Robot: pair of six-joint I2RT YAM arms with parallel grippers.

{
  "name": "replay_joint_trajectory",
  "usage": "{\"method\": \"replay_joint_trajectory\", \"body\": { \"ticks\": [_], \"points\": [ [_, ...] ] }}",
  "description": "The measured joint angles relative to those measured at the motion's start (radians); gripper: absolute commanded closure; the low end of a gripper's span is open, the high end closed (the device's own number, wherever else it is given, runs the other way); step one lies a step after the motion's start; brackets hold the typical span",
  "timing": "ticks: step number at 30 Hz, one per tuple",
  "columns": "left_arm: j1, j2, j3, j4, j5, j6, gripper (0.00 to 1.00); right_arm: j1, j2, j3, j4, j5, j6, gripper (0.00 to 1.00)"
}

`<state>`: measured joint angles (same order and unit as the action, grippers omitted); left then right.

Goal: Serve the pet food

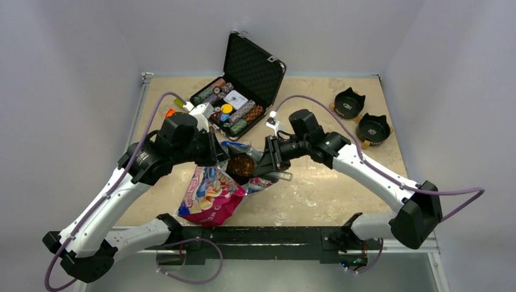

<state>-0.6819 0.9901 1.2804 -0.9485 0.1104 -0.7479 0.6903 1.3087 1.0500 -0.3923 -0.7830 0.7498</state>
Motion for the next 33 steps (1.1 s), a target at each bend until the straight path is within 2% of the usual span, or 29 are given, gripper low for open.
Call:
{"method": "replay_joint_trajectory", "body": {
  "ticks": [6, 11, 21, 28, 33],
  "points": [
    [0.0, 0.005, 0.0, 0.002, 0.008, 0.0, 1.0, 0.002, 0.012, 0.046, -0.123, 0.014, -0.079, 1.0],
    [0.0, 0.008, 0.0, 0.002, 0.012, 0.0, 1.0, -0.032, -0.007, -0.013, -0.055, -0.061, -0.032, 1.0],
    [-0.001, 0.011, 0.0, 0.002, 0.012, 0.0, 1.0, -0.048, -0.056, 0.006, -0.158, -0.019, -0.051, 1.0],
    [-0.001, 0.013, 0.0, 0.0, 0.013, -0.002, 1.0, -0.074, -0.128, -0.044, -0.133, -0.046, 0.002, 1.0],
    [-0.001, 0.017, 0.0, 0.0, 0.018, -0.01, 1.0, -0.089, -0.171, -0.093, -0.056, -0.078, 0.082, 1.0]
  ]
}}
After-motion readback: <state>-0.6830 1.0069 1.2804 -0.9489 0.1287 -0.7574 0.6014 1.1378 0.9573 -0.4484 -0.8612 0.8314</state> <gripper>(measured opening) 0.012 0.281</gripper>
